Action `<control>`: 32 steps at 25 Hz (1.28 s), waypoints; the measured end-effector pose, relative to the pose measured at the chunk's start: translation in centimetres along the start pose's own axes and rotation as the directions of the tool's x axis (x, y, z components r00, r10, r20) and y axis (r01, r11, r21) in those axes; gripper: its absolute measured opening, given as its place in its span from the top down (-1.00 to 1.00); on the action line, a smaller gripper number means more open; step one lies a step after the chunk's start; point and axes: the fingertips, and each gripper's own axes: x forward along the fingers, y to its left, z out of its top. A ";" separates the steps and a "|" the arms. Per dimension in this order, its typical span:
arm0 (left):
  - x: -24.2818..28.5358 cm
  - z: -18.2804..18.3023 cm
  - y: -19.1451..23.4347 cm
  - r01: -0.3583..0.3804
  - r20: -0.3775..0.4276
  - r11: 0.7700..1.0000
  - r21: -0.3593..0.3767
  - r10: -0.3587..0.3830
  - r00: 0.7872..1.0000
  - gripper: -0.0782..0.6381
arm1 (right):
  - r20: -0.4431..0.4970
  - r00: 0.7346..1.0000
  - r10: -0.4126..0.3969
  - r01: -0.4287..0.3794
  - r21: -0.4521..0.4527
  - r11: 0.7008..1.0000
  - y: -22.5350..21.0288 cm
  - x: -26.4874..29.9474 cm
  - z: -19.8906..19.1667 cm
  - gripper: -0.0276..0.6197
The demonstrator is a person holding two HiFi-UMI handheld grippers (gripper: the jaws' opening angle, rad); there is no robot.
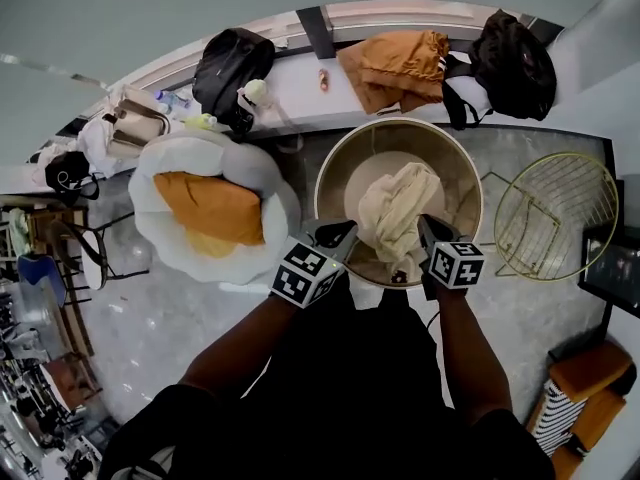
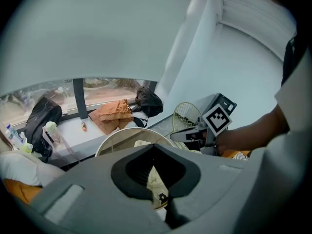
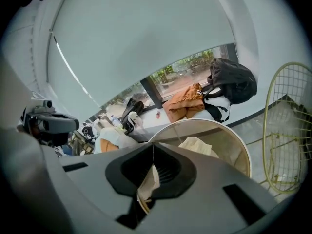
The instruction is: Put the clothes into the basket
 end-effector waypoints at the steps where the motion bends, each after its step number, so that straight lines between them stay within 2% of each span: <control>1: 0.8 -0.3 0.8 0.012 -0.012 1.000 0.006 -0.012 1.000 0.78 | -0.002 1.000 -0.031 0.031 0.000 1.000 -0.8 1.4 -0.1 0.87; 6: 4.8 -1.9 4.3 0.069 -0.067 0.998 0.006 -0.068 0.995 0.78 | 0.000 0.981 -0.192 0.192 0.004 0.981 -5.4 7.6 -0.6 0.86; 10: 7.6 -2.9 7.2 0.087 -0.114 0.996 0.011 -0.085 0.990 0.78 | -0.044 0.961 -0.274 0.275 0.020 0.961 -9.4 12.4 -1.4 0.85; 11: 8.2 -3.3 7.8 0.089 -0.129 0.996 0.013 -0.087 0.988 0.78 | -0.065 0.954 -0.292 0.293 0.020 0.956 -10.5 13.5 -1.9 0.80; 13: 9.2 -4.2 9.0 0.094 -0.158 0.995 0.020 -0.090 0.983 0.78 | -0.104 0.941 -0.323 0.327 0.018 0.945 -12.6 15.7 -2.7 0.54; 18: 11.0 -6.8 11.1 0.093 -0.217 0.996 0.011 -0.089 0.972 0.78 | -0.198 0.905 -0.377 0.395 0.062 0.916 -17.0 19.7 -4.7 0.16; 20: 11.0 -7.6 11.6 0.094 -0.228 0.996 -0.003 -0.092 0.969 0.78 | -0.231 0.892 -0.388 0.416 0.084 0.906 -17.9 20.9 -5.1 -0.02; 23: 10.6 -9.1 12.3 0.090 -0.253 0.996 -0.024 -0.093 0.963 0.78 | -0.267 0.885 -0.382 0.424 0.122 0.897 -17.9 23.0 -6.0 -0.17; 29: 9.5 -10.1 13.1 0.070 -0.263 0.997 -0.046 -0.080 0.962 0.78 | -0.311 0.848 -0.430 0.475 0.083 0.876 -18.8 25.2 -7.8 -0.17; 32: 9.1 -10.1 13.4 0.063 -0.256 0.996 -0.057 -0.075 0.964 0.78 | -0.321 0.826 -0.463 0.500 0.038 0.865 -19.4 24.9 -8.2 0.06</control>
